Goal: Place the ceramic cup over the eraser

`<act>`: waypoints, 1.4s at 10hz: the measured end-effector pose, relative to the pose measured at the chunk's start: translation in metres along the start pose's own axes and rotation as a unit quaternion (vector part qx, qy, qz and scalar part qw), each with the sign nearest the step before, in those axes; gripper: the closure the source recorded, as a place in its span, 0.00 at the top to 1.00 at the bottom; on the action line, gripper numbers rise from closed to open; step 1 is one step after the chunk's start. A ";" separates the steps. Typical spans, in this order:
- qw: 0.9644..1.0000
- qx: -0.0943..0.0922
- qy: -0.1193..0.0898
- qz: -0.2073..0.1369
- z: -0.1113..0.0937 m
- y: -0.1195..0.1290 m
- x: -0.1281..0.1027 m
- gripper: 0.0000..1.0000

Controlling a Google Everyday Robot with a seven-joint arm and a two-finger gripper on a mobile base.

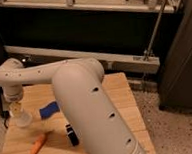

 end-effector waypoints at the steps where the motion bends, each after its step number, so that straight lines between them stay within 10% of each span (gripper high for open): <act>1: 1.000 -0.005 0.002 0.000 0.007 0.000 0.001 0.80; 7: 0.999 -0.035 0.020 -0.025 0.049 0.021 -0.017 0.77; 14: 0.997 -0.069 0.042 -0.019 0.054 0.017 0.001 0.10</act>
